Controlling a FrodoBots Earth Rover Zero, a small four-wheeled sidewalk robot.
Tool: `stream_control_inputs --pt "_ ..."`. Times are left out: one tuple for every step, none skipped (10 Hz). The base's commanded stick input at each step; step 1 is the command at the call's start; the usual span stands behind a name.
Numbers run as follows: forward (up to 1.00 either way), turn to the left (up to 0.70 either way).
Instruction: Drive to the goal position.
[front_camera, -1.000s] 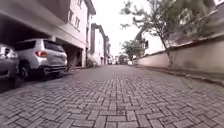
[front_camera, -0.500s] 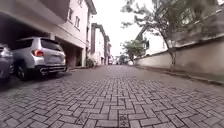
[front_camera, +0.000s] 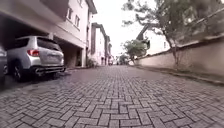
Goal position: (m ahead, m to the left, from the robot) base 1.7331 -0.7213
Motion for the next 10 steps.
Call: stream_control_inputs --pt "0.5 0.0" --pt "0.5 0.0" --pt "0.5 0.0" --pt "0.5 0.0" --pt "0.5 0.0" --pt "0.5 0.0" --pt "0.5 0.0" --pt "0.5 0.0" --pt "0.5 0.0" --pt "0.5 0.0"
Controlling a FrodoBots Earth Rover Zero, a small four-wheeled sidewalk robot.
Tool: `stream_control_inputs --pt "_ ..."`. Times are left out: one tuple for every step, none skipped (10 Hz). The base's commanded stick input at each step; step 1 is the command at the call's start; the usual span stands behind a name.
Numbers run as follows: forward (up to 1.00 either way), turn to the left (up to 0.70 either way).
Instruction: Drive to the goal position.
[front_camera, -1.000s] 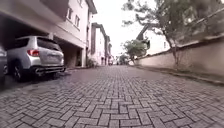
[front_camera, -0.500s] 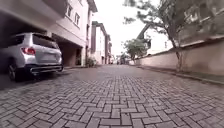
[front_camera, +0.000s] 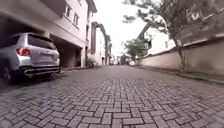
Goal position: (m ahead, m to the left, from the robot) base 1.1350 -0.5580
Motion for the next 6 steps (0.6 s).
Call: stream_control_inputs --pt "0.5 0.0" --pt "0.5 0.0" --pt "0.5 0.0" --pt "0.5 0.0" --pt "0.5 0.0" --pt "0.5 0.0"
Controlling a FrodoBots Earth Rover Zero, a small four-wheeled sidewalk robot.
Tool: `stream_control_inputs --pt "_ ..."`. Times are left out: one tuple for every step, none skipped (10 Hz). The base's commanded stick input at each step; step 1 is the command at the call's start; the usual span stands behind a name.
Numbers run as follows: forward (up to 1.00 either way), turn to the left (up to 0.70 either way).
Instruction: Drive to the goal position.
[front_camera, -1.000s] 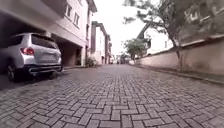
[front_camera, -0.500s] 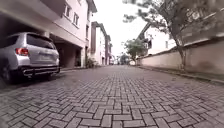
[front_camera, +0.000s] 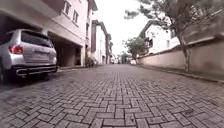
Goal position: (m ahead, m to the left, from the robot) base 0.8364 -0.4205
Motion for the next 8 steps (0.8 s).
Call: stream_control_inputs --pt "0.5 0.0" --pt "0.5 0.0" --pt "0.5 0.0" --pt "0.5 0.0" --pt "0.5 0.0" --pt "0.5 0.0" --pt "0.5 0.0" --pt "0.5 0.0"
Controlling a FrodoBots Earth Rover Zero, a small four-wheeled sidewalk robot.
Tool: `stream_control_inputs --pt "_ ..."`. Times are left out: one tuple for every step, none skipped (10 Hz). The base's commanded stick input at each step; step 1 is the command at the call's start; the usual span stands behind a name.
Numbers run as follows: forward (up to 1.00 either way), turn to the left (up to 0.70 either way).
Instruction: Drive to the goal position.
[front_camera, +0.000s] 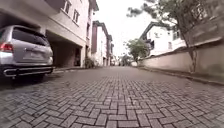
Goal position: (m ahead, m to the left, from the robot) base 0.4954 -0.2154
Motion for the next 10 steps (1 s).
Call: stream_control_inputs --pt "0.5 0.0" --pt "0.5 0.0" --pt "0.5 0.0" --pt "0.5 0.0" --pt "0.5 0.0" --pt "0.5 0.0" --pt "0.5 0.0" --pt "0.5 0.0" --pt "0.5 0.0" --pt "0.5 0.0"
